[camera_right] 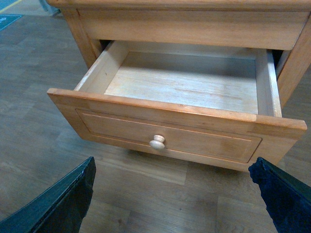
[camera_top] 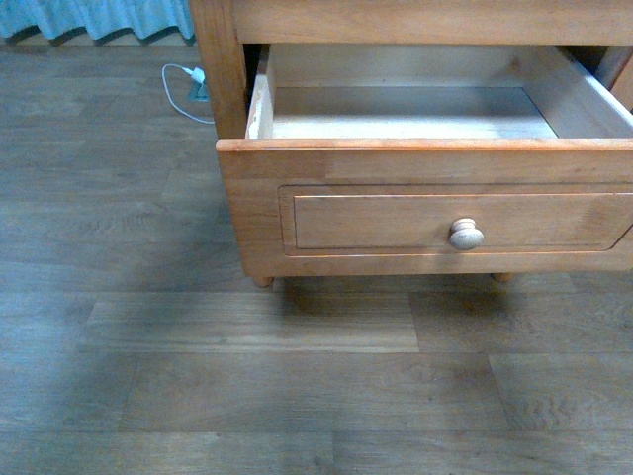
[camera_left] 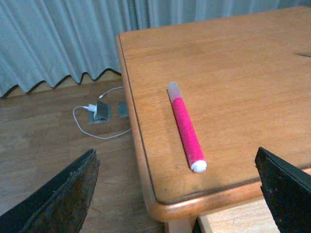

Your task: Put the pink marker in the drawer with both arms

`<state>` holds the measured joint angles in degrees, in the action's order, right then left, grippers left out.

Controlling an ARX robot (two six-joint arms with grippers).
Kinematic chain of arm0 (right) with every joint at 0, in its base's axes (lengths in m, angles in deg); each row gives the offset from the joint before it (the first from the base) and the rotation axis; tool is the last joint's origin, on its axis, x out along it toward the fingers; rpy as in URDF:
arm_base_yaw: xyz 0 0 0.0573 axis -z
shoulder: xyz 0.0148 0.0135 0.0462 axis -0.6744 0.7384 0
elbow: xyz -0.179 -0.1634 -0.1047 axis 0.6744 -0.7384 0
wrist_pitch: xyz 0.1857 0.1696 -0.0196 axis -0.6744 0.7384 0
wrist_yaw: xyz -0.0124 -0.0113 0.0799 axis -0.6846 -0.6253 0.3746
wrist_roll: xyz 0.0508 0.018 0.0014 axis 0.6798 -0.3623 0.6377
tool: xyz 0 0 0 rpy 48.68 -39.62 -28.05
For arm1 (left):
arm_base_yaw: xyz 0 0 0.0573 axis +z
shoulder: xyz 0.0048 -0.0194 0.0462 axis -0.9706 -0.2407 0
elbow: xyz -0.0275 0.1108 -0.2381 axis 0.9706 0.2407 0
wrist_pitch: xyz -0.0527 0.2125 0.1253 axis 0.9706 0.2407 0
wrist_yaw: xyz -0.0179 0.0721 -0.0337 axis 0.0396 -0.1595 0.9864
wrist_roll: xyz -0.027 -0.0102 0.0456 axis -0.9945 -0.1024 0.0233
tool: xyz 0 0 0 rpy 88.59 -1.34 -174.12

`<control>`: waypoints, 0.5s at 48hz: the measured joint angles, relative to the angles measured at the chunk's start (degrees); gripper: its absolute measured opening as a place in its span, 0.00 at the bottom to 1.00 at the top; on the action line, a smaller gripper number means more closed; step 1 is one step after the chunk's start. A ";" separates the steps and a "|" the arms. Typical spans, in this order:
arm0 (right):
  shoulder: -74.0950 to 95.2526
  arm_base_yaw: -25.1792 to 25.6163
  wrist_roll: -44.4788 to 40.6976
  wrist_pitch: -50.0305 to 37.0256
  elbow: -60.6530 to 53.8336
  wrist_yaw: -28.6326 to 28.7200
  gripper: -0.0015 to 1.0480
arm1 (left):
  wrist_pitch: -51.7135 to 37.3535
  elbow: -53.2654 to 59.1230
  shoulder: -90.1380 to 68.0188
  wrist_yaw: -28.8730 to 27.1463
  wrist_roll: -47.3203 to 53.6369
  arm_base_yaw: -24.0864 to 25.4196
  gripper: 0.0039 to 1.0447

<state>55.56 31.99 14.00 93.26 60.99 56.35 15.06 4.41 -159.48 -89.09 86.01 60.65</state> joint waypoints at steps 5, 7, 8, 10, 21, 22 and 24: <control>0.00 0.00 0.00 0.00 0.00 0.02 0.92 | 4.59 -7.87 -6.82 1.27 0.02 -0.94 0.94; 0.00 0.00 0.00 0.00 0.00 0.02 0.92 | 5.95 -10.23 -8.72 1.44 -0.04 -1.18 0.94; 0.00 0.00 0.00 0.00 0.00 0.02 0.92 | 6.51 -11.13 -9.42 1.51 -0.13 -1.27 0.94; 0.02 0.00 0.00 0.00 0.00 0.02 0.92 | 8.81 -14.27 -11.85 1.79 -0.26 -1.46 0.94; 0.00 0.00 0.00 0.00 0.00 0.02 0.92 | 15.37 -22.08 -18.88 1.25 -2.99 -1.44 0.94; 0.00 0.00 0.00 0.00 0.00 0.02 0.92 | 15.47 -22.21 -19.06 1.22 -3.04 -1.44 0.94; 0.00 0.00 0.00 0.00 0.00 0.02 0.92 | 16.17 -22.84 -19.71 0.81 -3.19 -1.42 0.94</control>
<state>55.56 31.99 14.00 93.26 60.99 56.37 31.23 -18.43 -179.19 -88.28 82.82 59.23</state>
